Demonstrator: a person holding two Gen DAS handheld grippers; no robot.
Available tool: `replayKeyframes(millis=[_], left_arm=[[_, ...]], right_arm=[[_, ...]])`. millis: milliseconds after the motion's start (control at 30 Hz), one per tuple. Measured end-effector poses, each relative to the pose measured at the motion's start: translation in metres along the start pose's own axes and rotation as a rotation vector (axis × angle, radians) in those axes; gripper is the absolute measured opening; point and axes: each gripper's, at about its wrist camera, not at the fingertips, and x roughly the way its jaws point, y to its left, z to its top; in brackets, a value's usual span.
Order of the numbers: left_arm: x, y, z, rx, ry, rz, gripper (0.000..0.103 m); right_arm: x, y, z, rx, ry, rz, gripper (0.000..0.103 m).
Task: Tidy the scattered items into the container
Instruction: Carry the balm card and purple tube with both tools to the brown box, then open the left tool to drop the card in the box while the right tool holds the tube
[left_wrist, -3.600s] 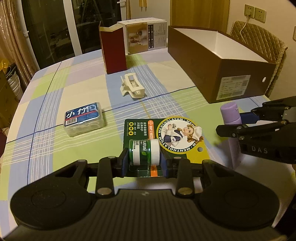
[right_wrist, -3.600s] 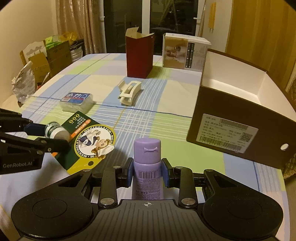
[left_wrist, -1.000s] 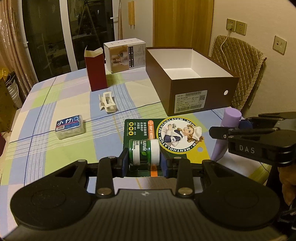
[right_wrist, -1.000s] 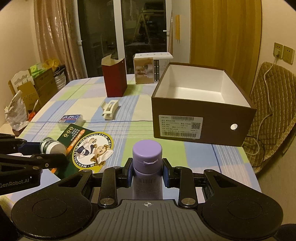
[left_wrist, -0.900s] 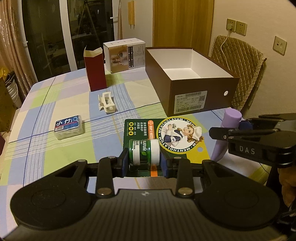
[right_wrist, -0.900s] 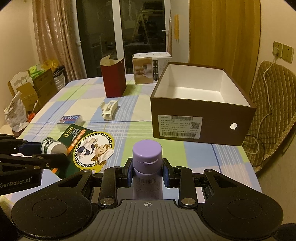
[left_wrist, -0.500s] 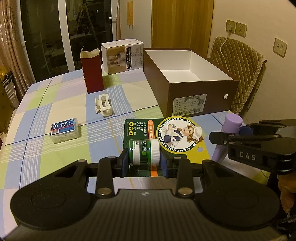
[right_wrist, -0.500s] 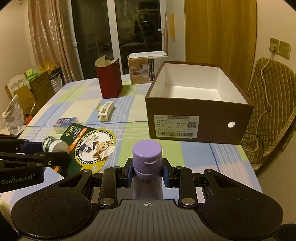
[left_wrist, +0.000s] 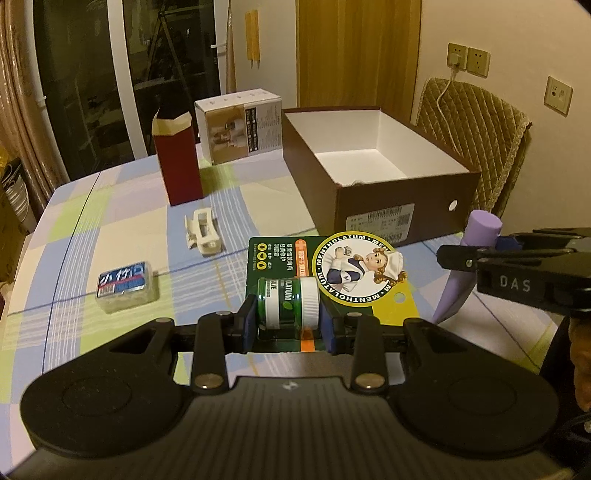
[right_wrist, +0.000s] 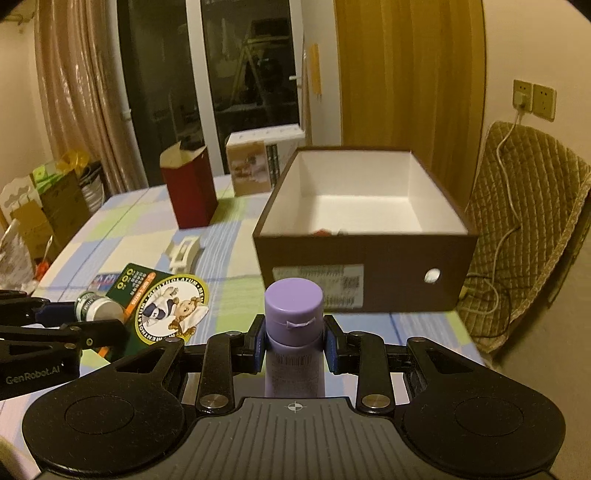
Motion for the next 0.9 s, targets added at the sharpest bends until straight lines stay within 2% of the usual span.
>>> replayKeyframes(millis=[500,900], left_arm=[[0.032,-0.022,0.081,0.035,-0.114,-0.057,0.03],[0.074,-0.041,0.134,0.112,-0.173,-0.051,0.03]], right_arm=[[0.013,-0.056,0.087,-0.055,-0.143,-0.046,0.034],[0.051,-0.088,0.142,-0.068,-0.188,-0.05,0.034]])
